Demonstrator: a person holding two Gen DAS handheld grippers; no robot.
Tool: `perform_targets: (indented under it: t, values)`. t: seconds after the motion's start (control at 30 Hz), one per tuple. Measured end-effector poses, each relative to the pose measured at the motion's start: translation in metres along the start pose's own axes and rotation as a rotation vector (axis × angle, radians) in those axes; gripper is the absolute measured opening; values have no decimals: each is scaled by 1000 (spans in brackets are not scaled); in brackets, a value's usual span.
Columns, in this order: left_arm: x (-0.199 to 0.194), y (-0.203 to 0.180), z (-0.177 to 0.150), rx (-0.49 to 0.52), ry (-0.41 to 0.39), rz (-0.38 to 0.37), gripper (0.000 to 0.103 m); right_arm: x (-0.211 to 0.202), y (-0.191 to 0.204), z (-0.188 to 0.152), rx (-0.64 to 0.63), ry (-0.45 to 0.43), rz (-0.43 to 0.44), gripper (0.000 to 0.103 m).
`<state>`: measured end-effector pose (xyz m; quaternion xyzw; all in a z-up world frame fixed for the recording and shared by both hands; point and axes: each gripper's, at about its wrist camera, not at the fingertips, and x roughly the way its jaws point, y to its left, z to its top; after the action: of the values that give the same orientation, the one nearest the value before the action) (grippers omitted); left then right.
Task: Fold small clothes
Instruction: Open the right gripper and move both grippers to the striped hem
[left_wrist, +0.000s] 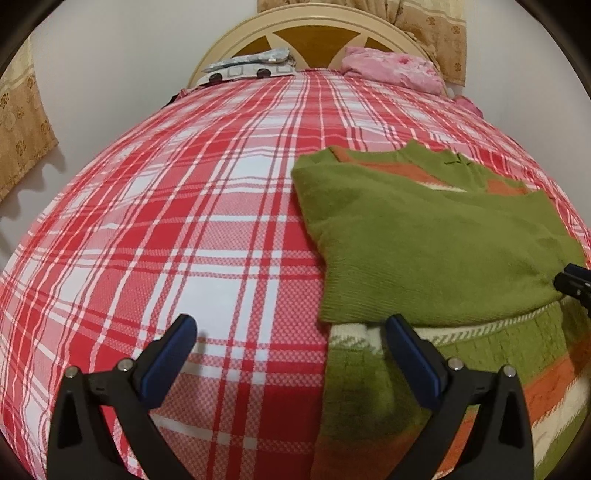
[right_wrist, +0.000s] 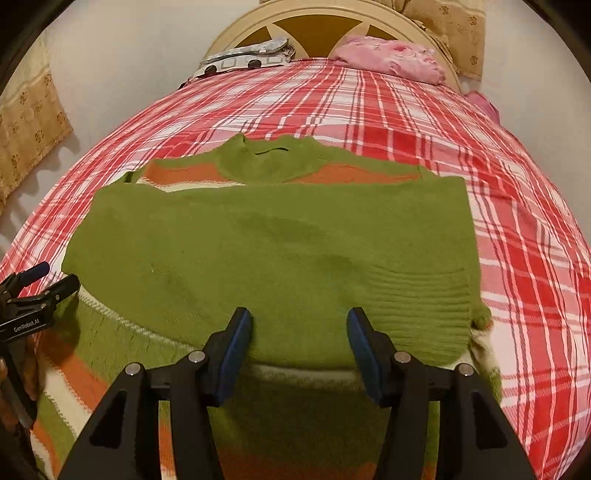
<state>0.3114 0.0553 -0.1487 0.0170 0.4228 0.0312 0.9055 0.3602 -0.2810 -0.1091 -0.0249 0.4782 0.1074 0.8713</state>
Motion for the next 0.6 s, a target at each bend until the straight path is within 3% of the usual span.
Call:
perform_targets:
  t: [0.6]
  values:
    - [-59,-13,-24,25,-48,-40,103,-44,-22,-43,44,-16,-6,55]
